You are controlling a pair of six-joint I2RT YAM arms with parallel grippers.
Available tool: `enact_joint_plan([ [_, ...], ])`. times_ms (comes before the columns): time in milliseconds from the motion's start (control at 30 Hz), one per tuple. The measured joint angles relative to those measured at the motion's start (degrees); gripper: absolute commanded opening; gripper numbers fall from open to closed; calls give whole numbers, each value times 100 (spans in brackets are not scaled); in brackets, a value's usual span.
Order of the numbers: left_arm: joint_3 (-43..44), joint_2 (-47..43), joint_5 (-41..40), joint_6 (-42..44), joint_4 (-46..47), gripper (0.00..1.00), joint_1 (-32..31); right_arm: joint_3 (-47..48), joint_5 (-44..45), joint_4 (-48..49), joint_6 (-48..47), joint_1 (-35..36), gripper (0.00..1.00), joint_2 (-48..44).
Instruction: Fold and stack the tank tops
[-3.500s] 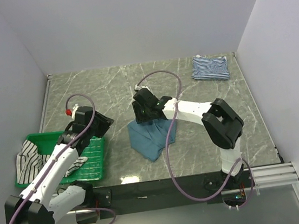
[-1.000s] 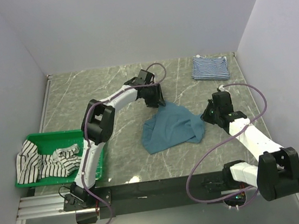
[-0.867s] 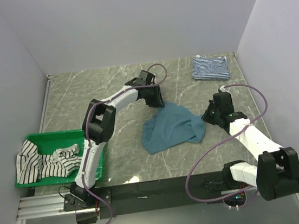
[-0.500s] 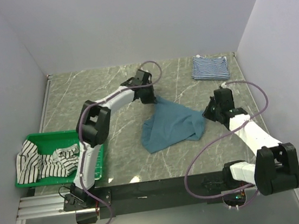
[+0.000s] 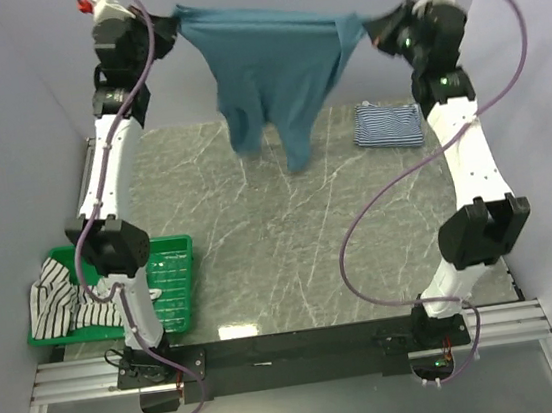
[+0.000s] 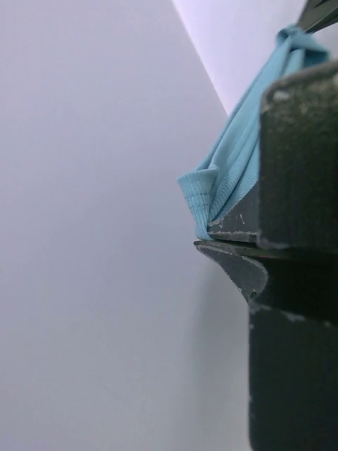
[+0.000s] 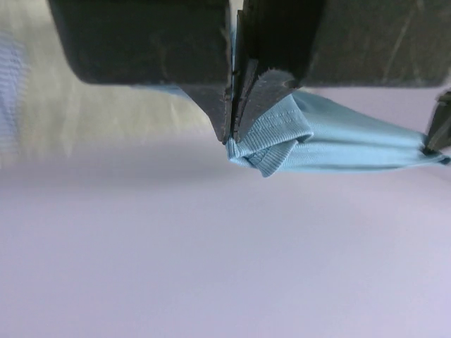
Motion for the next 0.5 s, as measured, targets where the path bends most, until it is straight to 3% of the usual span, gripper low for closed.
enact_joint_plan([
  [100, -92, -337, 210, -116, 474, 0, 120, 1357, -330, 61, -140, -28, 0, 492],
  [200, -1119, -1027, 426, -173, 970, 0, 162, 1340, -588, 269, -315, -44, 2, 352],
  [267, -2299, -1641, 562, -258, 1353, 1, 184, 466, -719, 483, -378, -61, 13, -107],
  [300, -2979, -1971, 629, -317, 1521, 4, 186, -111, -776, 603, -396, -70, 26, -382],
  [400, -5169, -2850, 752, -573, 1937, 30, 175, -2396, -772, 1084, -341, -109, 46, -1311],
  [500, -7344, -3532, 669, -872, 2035, 45, 63, -4688, -686, 1460, -142, -175, 55, -2009],
])
